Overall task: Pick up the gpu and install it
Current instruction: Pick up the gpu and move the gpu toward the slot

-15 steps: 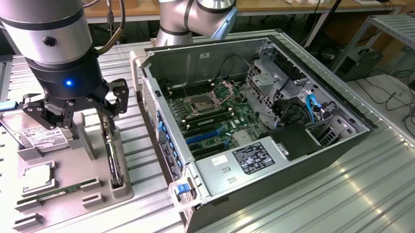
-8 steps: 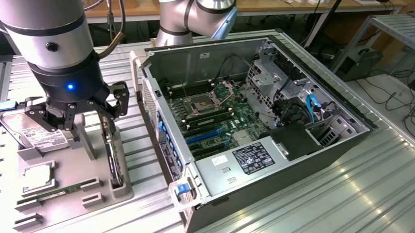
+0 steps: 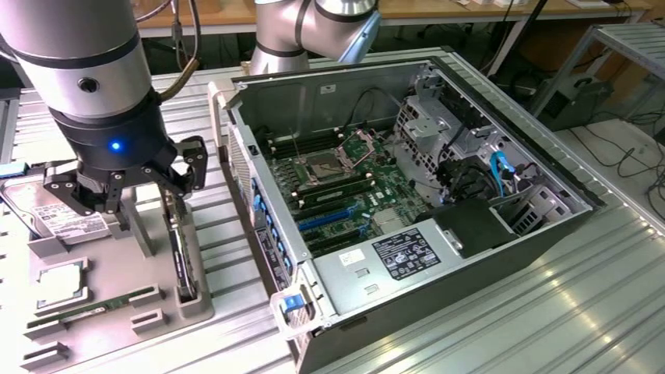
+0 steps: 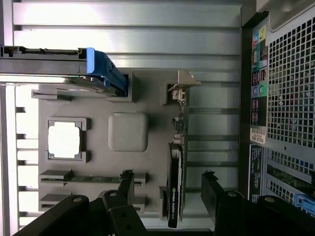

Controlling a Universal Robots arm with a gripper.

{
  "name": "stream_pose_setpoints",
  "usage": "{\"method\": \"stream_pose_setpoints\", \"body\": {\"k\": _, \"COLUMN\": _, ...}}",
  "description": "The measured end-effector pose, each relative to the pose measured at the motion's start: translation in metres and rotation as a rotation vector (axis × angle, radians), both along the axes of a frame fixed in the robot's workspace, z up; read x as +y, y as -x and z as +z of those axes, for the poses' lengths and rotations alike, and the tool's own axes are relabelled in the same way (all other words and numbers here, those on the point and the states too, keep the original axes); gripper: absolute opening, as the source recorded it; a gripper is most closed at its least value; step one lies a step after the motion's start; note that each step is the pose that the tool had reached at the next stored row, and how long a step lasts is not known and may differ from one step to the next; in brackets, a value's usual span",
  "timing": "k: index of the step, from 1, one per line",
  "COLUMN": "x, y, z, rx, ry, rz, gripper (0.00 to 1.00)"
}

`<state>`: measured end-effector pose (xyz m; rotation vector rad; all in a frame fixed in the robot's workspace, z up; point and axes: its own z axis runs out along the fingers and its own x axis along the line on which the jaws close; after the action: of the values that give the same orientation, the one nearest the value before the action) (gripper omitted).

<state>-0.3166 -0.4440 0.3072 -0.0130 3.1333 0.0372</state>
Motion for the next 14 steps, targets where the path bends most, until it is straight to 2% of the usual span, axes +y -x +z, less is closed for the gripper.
{"method": "stream_pose_setpoints", "body": {"k": 4, "x": 0.0000, "y": 0.000, "z": -0.0048, "rx": 0.0009, "ry": 0.0002, "rz": 0.000, "gripper": 0.66}}
{"method": "stream_pose_setpoints", "body": {"k": 8, "x": 0.0000, "y": -0.001, "z": -0.0111, "rx": 0.0010, "ry": 0.0097, "rz": 0.000, "gripper": 0.66}}
{"method": "stream_pose_setpoints", "body": {"k": 14, "x": 0.0000, "y": -0.004, "z": -0.0214, "rx": 0.0010, "ry": 0.0181, "rz": 0.000, "gripper": 0.66}}
